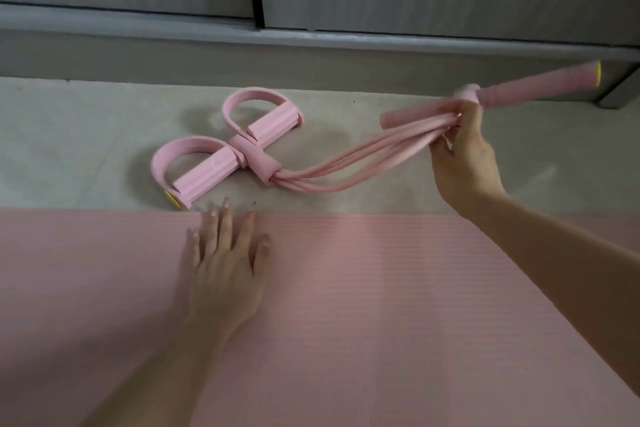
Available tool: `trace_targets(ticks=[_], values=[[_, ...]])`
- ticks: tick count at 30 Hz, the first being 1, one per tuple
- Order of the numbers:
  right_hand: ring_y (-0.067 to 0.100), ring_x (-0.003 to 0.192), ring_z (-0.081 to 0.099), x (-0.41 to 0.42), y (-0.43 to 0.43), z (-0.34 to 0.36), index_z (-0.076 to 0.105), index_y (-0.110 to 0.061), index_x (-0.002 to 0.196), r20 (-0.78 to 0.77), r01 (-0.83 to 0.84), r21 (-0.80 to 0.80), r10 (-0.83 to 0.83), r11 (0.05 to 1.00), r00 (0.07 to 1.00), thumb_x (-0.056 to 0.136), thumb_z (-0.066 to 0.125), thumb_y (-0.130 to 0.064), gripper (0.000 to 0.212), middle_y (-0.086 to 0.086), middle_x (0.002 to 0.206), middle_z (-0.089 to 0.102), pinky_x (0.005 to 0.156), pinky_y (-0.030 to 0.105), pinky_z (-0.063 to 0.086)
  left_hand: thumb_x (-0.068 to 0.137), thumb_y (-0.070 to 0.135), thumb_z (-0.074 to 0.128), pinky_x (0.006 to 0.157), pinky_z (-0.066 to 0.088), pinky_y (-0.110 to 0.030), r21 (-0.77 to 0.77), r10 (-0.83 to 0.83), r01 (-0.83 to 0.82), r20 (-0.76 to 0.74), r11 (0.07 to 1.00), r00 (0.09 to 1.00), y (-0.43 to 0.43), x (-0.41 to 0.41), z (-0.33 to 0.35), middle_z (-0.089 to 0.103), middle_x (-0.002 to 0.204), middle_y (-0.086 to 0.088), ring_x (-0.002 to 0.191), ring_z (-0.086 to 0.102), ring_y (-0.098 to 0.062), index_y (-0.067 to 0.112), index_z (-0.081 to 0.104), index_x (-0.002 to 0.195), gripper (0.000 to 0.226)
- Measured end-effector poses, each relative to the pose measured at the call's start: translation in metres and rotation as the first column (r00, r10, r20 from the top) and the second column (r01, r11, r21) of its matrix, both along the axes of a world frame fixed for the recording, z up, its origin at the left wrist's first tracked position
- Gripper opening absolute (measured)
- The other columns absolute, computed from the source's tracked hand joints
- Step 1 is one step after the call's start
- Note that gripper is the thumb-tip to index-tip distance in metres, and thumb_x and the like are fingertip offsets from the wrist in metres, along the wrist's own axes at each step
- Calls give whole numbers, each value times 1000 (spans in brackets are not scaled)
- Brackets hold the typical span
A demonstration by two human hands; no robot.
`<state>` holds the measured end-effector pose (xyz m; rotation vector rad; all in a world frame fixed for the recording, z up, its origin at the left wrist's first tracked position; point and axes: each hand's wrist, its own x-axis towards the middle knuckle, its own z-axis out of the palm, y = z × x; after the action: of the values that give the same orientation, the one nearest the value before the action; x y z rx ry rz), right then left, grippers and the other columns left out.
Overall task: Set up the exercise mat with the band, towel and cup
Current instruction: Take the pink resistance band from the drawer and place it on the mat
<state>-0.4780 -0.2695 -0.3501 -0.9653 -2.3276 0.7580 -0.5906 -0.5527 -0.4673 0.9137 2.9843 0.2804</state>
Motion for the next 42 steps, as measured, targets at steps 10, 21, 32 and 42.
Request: trace_targets(ticks=[10, 21, 32, 42], values=[[35, 128, 39, 10, 18, -59, 52, -21, 132, 753, -47, 356, -257, 933, 606, 89, 48, -27, 43, 17, 138, 44, 100, 44, 34, 89, 56, 27, 120, 4, -38, 183, 76, -79, 24, 980, 997, 4, 0, -2, -5, 161, -20, 150, 1, -31, 22, 13, 155, 76], [34, 134, 32, 13, 12, -64, 25, -10, 149, 654, 19, 137, -105, 990, 749, 88, 54, -23, 68, 16, 150, 33, 105, 48, 29, 87, 56, 33, 121, 6, -42, 251, 82, -84, 16, 964, 996, 5, -1, -5, 1, 160, -26, 149, 3, -37, 14, 20, 153, 80], [33, 149, 4, 86, -49, -90, 9, -12, 155, 654, 74, 1, -56, 997, 755, 96, 33, -55, 77, 18, 162, 4, 118, 54, 5, 78, 51, 71, 119, 11, -48, 422, 208, -254, 151, 870, 966, 4, -3, 1, 1, 158, -28, 146, 8, -42, 2, 10, 152, 108], [32, 148, -19, 82, -67, -83, -18, -14, 152, 770, -19, -98, 88, 995, 632, 92, 17, -70, 89, 18, 160, -21, 119, 52, -8, 84, 58, 59, 122, 2, -46, 34, 134, -161, 398, 986, 908, -9, -39, 28, -27, 159, -7, 148, -16, -31, 17, -11, 154, 107]])
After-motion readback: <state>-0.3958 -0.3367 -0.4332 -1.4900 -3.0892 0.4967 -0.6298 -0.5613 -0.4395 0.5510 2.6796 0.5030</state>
